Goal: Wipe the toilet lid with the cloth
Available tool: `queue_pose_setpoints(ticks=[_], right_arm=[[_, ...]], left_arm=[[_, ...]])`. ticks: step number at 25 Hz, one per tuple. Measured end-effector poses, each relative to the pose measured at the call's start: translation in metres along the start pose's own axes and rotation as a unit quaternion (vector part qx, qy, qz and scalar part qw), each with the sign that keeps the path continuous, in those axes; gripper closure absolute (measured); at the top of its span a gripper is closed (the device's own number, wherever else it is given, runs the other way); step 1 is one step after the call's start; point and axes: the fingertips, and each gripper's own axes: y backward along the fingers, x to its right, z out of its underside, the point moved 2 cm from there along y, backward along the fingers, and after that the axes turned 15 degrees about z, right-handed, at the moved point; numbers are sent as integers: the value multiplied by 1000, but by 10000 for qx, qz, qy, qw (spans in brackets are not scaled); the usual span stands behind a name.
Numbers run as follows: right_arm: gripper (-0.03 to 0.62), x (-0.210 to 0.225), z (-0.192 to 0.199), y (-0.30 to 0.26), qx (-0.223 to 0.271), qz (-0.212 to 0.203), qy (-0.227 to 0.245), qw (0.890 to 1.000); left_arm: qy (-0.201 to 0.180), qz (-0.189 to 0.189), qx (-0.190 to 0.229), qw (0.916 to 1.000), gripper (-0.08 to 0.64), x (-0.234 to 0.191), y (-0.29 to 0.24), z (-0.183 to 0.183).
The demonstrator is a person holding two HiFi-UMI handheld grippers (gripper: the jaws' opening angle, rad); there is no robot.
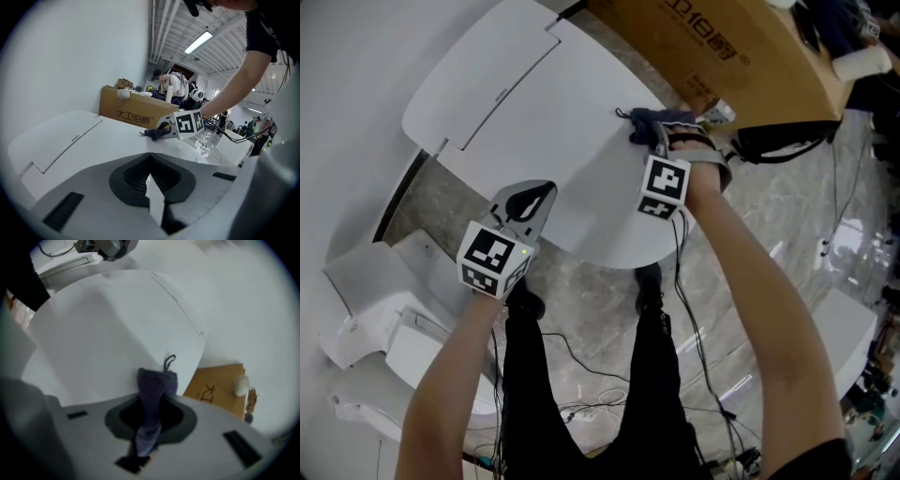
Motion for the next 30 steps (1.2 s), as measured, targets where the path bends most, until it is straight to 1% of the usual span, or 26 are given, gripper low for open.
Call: queue_pose_setpoints(ticks=[10, 30], right_arm=[[528, -24, -2, 24, 88, -143, -60, 9998], [528, -73, -9, 71, 204, -287, -500, 9981]], left_arm=[[11, 47, -20, 10000, 543, 9, -3, 6], [27, 129, -23, 9999, 543, 16, -12, 6]])
